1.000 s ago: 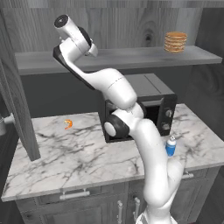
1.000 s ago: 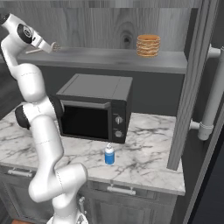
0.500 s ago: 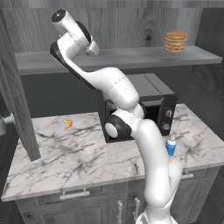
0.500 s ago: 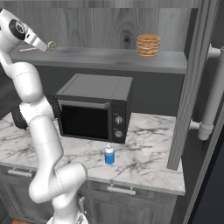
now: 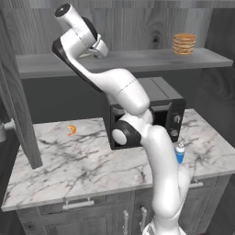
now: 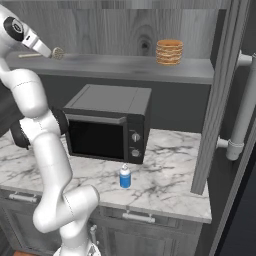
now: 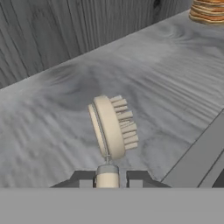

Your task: Pick the dish brush and soap dispenser from the cabinet and place them on the counter.

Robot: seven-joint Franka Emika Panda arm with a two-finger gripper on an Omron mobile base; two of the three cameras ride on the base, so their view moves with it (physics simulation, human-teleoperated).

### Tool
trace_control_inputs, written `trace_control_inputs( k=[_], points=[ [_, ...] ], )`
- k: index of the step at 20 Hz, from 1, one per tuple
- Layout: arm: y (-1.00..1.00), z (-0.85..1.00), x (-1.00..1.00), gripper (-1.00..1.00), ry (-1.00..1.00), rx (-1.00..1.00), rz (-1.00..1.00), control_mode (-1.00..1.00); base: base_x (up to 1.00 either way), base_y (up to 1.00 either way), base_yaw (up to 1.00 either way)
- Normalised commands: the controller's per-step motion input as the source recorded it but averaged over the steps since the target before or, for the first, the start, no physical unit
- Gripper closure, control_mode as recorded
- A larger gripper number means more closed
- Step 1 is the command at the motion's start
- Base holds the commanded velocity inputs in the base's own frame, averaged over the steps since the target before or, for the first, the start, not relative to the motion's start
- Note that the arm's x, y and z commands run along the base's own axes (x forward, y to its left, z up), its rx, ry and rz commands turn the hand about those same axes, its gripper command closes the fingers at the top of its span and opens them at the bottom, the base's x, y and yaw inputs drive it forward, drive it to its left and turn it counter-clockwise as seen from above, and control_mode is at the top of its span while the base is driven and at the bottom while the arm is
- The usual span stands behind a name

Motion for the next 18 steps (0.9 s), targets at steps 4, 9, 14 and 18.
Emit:
trace_control_inputs(
  k=[4, 9, 14, 18],
  points=[
    [-0.21, 0.00, -0.35, 1.00, 0.02, -0.01, 0.00, -1.00, 0.00, 0.00, 0.00],
    [-0.13, -0.17, -0.20, 1.00, 0.00, 0.00, 0.00, -1.00, 0.00, 0.00, 0.00],
    [-0.08, -0.45, -0.10, 1.00, -0.04, 0.00, 0.05, -1.00, 0.00, 0.00, 0.00],
    [-0.05, -0.41, -0.06, 1.00, -0.11, 0.00, 0.09, -1.00, 0.00, 0.00, 0.00]
  ],
)
